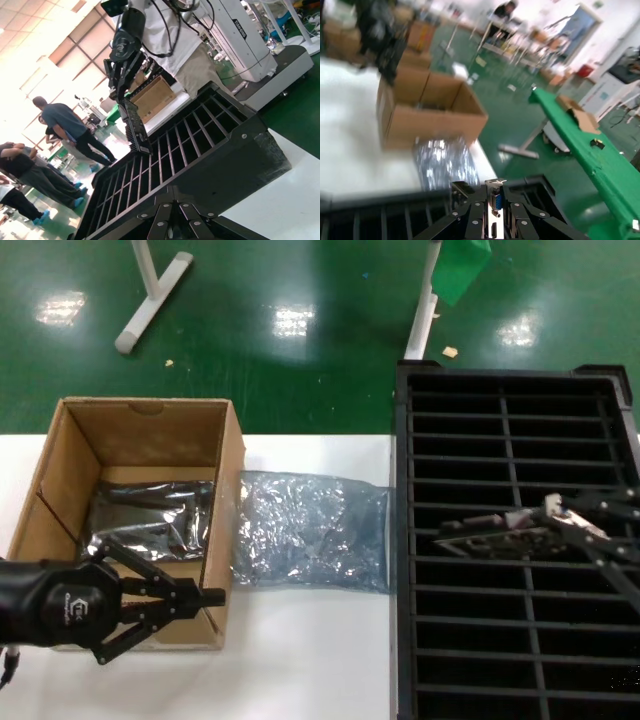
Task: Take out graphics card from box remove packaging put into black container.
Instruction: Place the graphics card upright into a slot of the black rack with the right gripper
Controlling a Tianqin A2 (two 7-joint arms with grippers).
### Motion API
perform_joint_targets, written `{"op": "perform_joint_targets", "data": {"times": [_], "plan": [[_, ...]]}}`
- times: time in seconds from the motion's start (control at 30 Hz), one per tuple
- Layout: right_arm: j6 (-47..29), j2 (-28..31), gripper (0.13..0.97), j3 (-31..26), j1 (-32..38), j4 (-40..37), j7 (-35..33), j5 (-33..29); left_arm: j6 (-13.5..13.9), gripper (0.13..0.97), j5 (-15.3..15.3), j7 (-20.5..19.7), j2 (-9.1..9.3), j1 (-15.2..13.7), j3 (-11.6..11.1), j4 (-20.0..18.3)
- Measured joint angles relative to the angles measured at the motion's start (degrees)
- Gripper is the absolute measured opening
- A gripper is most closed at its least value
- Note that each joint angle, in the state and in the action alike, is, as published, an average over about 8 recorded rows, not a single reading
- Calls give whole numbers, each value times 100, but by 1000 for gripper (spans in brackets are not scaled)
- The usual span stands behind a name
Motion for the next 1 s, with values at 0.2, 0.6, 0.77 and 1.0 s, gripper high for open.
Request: {"op": "perform_joint_targets", "data": {"times": [0.2, 0.6, 0.77, 1.0], "plan": [[-255, 487, 195, 228, -58, 0, -137, -532, 0, 156, 558, -163, 50, 198, -664, -76], [-620, 1409, 194, -202, 446, 0, -237, -1221, 0, 239, 1088, -328, 110, 409, -1330, -160], [-809, 1696, 194, -857, 1178, 0, -12, -1370, 0, 316, 1163, -354, 120, 442, -1430, -174], [-1215, 1556, 194, -1645, 2111, 0, 245, -1905, 0, 393, 1218, -373, 128, 467, -1504, -184]]}}
